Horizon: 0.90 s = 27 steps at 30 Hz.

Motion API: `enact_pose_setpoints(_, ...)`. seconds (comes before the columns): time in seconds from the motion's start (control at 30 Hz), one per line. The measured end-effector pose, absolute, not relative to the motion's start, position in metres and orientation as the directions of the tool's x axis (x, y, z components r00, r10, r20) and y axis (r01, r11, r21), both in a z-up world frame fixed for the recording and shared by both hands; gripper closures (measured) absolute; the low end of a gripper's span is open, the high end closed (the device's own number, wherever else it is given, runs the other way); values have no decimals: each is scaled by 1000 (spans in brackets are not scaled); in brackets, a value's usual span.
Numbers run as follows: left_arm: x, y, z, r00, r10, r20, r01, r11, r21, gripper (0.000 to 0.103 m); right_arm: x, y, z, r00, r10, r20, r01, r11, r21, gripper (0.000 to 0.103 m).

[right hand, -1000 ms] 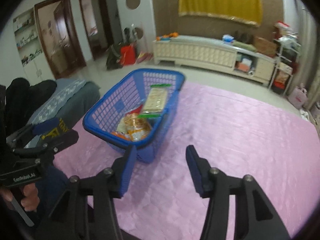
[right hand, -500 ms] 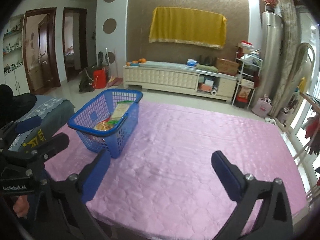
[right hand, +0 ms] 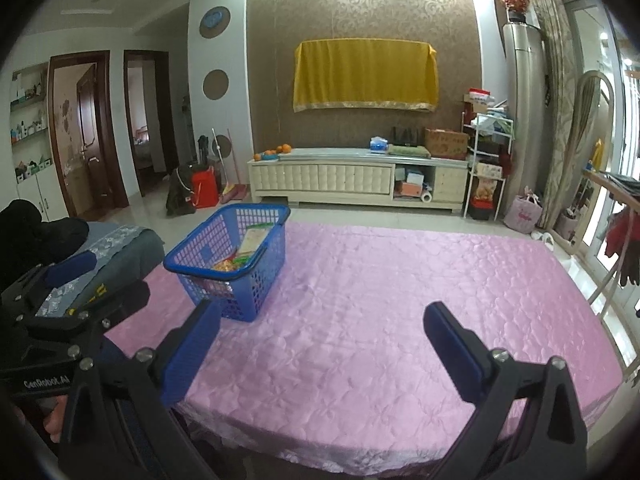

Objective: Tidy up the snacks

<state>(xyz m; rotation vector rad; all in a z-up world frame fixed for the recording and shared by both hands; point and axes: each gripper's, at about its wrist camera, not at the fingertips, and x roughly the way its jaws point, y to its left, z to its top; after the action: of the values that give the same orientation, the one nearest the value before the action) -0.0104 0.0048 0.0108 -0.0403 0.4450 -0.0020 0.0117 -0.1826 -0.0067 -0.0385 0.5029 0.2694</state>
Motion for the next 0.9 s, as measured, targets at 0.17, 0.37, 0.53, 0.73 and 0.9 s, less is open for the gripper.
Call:
enact_pose_setpoints(0.17,-17,2,12,906,-21,-423,5,999,-38,0,4,-183,-4,850,244,-467,-257,966,37,0)
enact_pose_setpoints(0.37,-21,3,12,908,-31,-417,10,999,-53,0,-6,-182,1,859,246,-449,-259,965,33,0)
enact_pose_setpoints(0.53,-20,3,10,905,-25,-426,4,999,-51,0,-10,-179,0,854,257,-451,-269,962,39,0)
enact_pose_setpoints(0.73,-24,3,10,906,-28,-422,5,998,-57,0,-13,-177,1,858,254,-447,-270,963,30,0)
enact_pose_setpoints(0.9,-25,4,9,905,-40,-424,12,998,-69,0,-15,-175,0,857,250,-451,-266,963,28,0)
